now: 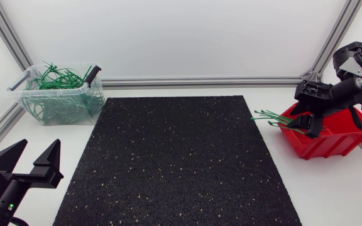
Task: Take a green cable tie from the red box, thread the tail through the head to close it, then place it in the transparent bin on the left.
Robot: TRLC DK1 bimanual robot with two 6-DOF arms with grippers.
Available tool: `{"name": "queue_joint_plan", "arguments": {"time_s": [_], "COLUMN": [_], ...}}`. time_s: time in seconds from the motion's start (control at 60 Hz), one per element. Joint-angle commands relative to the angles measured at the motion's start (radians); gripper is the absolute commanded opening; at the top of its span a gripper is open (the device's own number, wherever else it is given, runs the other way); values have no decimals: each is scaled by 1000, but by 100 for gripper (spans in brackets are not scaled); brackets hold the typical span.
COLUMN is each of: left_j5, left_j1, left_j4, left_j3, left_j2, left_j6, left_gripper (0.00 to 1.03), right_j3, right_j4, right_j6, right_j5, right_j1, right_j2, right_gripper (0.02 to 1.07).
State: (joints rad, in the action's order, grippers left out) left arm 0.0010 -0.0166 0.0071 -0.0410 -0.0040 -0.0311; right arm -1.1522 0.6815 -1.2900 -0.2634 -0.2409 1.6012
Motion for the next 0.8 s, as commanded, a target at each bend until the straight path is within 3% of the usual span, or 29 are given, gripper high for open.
{"name": "queue_joint_plan", "arguments": {"time_s": [0.0, 0.283, 0.467, 0.733, 0.783], "left_j5": [2, 2, 2, 2, 2], "left_j1": [-6, -9, -9, -13, -13], "left_j4": [-27, -29, -29, -30, -30], "left_j3": [38, 38, 38, 38, 38], "left_j2": [-4, -1, 1, 1, 1], "left_j6": [-23, -23, -23, -23, -23], "left_gripper": [100, 100, 100, 100, 100], "right_j3": [60, 101, 94, 72, 66], "right_j4": [-45, -171, -183, -184, -184], "right_j6": [-66, -74, -74, -77, -77], "right_j5": [12, 52, 53, 41, 35], "right_j1": [11, 31, 38, 38, 38], "right_j2": [17, 75, 83, 97, 100], "right_gripper": [48, 48, 48, 43, 36]}}
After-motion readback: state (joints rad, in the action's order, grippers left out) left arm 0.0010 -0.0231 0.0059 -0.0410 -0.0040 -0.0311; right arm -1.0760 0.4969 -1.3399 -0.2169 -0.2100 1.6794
